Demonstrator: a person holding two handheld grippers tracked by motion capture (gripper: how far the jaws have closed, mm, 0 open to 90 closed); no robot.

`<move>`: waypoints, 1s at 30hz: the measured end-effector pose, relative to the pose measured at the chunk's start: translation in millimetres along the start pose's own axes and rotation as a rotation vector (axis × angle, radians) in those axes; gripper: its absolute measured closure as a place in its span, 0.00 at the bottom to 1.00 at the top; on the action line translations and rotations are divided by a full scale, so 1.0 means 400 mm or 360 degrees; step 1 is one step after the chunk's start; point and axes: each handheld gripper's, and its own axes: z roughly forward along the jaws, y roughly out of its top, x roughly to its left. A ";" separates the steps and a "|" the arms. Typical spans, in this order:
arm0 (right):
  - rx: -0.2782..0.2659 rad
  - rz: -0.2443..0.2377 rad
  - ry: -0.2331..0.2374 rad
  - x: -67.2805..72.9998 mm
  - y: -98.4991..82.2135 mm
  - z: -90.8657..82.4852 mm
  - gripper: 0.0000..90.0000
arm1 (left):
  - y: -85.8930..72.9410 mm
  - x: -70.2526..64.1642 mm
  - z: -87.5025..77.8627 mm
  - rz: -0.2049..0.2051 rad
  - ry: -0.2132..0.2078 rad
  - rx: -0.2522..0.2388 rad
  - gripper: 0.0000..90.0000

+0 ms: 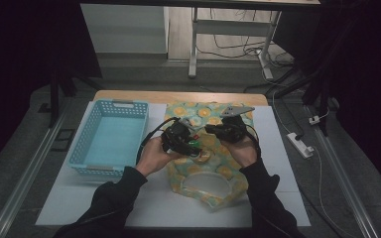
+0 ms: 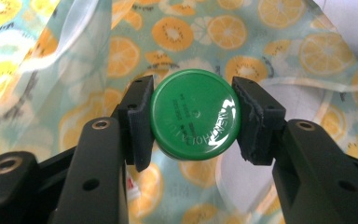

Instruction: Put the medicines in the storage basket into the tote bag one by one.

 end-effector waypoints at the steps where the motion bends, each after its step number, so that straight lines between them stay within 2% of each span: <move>1: -0.0004 0.0002 -0.0002 -0.001 0.000 0.000 1.00 | 0.005 0.000 0.006 -0.0004 0.0003 -0.0003 0.58; 12: -0.0005 0.0014 -0.0016 -0.005 -0.004 0.001 1.00 | 0.033 0.019 0.070 -0.0020 0.0053 0.0004 0.58; 18: -0.0006 0.0020 -0.0019 -0.006 -0.005 0.002 1.00 | 0.036 0.033 0.099 -0.0063 0.0077 -0.0013 0.58; 24: -0.0004 0.0019 -0.0018 -0.006 -0.006 0.002 1.00 | 0.035 0.041 0.116 -0.0062 0.0103 0.0013 0.58; 30: -0.0001 0.0021 -0.0014 -0.007 -0.007 0.003 1.00 | 0.031 0.043 0.122 -0.0065 0.0085 -0.0002 0.56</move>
